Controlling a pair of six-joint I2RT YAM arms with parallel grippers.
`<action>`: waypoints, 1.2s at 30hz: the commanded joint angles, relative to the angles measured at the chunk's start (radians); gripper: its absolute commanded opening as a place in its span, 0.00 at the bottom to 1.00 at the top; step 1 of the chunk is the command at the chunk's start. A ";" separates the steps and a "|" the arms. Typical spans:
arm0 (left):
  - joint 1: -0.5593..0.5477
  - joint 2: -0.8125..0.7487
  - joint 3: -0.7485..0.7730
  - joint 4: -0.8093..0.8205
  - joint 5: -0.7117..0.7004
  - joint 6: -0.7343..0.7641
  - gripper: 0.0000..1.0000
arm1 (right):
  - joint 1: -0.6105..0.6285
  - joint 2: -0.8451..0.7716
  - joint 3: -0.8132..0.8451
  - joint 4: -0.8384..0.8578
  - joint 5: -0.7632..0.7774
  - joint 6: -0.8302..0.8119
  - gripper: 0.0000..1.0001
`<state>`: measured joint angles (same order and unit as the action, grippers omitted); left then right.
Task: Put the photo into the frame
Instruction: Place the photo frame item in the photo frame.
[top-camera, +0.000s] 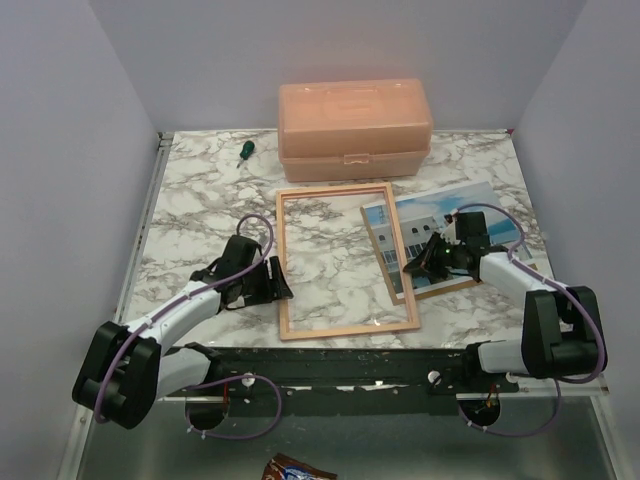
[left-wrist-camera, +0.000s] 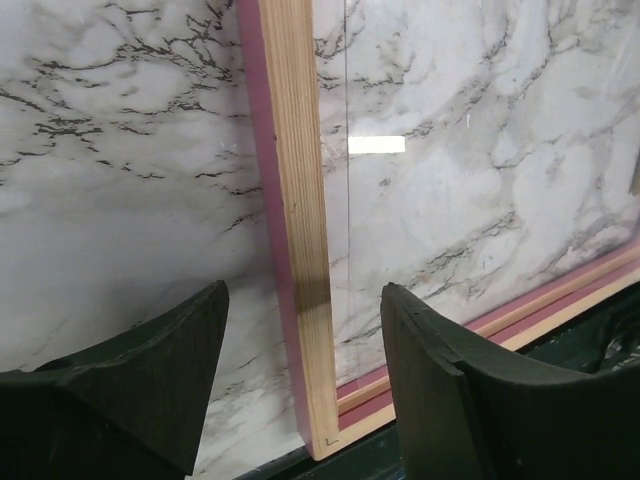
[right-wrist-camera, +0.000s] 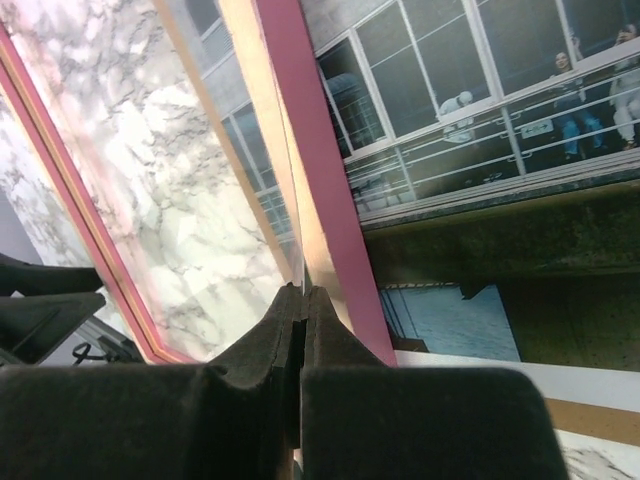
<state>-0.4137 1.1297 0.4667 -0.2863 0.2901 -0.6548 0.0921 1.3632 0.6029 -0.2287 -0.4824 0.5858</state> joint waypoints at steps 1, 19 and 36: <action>-0.003 0.037 0.029 -0.057 -0.087 -0.014 0.56 | 0.008 -0.062 0.016 -0.073 -0.019 0.006 0.01; -0.193 0.058 0.041 -0.113 -0.193 -0.032 0.00 | 0.008 -0.199 0.092 -0.192 -0.030 -0.010 0.01; -0.227 -0.042 -0.044 -0.099 -0.162 -0.058 0.00 | 0.008 -0.154 -0.162 0.294 -0.371 0.125 0.32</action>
<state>-0.6266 1.0798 0.4511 -0.3313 0.0940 -0.7429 0.0963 1.1828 0.4881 -0.1658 -0.7074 0.6369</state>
